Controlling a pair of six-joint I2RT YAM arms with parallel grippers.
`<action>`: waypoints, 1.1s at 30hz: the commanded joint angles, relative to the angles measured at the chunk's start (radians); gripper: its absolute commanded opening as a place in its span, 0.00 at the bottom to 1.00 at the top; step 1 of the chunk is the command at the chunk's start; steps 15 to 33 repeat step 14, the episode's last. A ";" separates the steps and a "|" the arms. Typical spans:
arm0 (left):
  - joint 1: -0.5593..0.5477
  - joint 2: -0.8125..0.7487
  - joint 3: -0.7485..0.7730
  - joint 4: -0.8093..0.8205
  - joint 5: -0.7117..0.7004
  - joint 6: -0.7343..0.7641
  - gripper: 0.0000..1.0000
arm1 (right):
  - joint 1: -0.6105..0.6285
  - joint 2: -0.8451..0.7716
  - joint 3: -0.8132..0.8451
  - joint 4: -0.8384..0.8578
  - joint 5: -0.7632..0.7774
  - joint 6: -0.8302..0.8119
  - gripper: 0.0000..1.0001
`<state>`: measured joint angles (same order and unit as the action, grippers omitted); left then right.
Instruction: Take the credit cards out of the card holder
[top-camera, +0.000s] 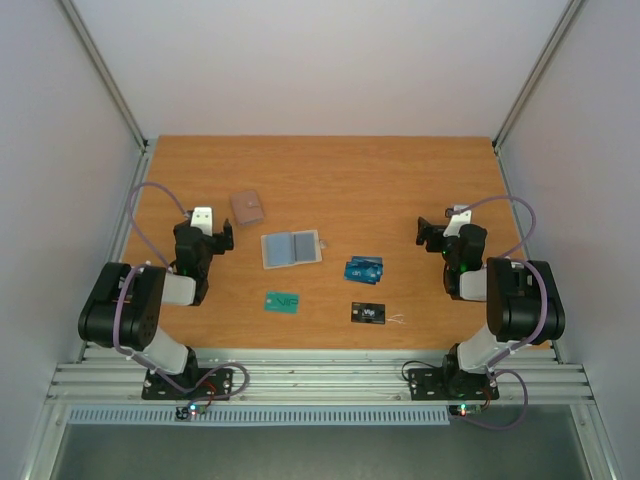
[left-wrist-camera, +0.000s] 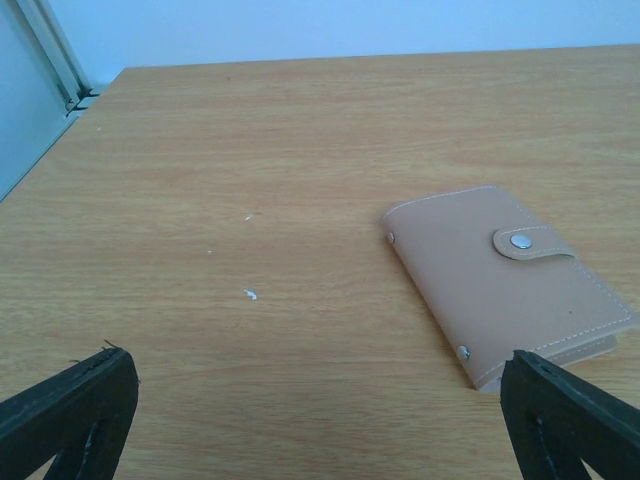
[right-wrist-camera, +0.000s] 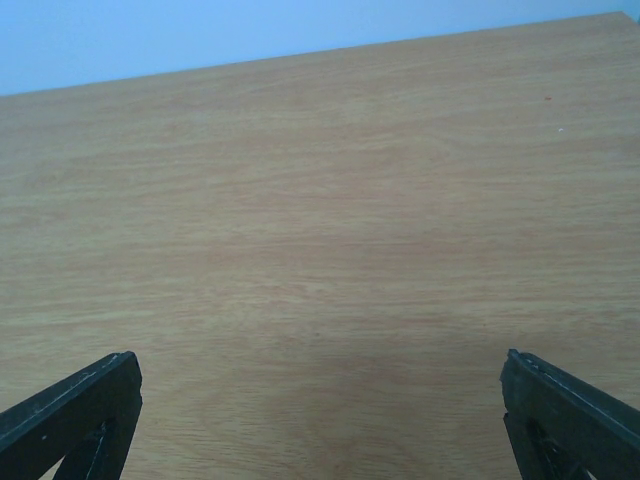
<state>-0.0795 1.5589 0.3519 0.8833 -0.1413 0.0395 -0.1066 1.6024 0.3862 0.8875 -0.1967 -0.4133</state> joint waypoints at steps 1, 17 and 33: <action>0.009 0.010 0.023 0.083 0.011 0.010 0.99 | -0.005 -0.014 0.002 0.009 -0.006 -0.018 0.99; 0.009 0.006 0.024 0.074 0.011 0.008 0.99 | 0.020 -0.012 0.029 -0.043 0.034 -0.036 0.99; 0.009 0.006 0.024 0.074 0.011 0.008 0.99 | 0.020 -0.012 0.029 -0.043 0.034 -0.036 0.99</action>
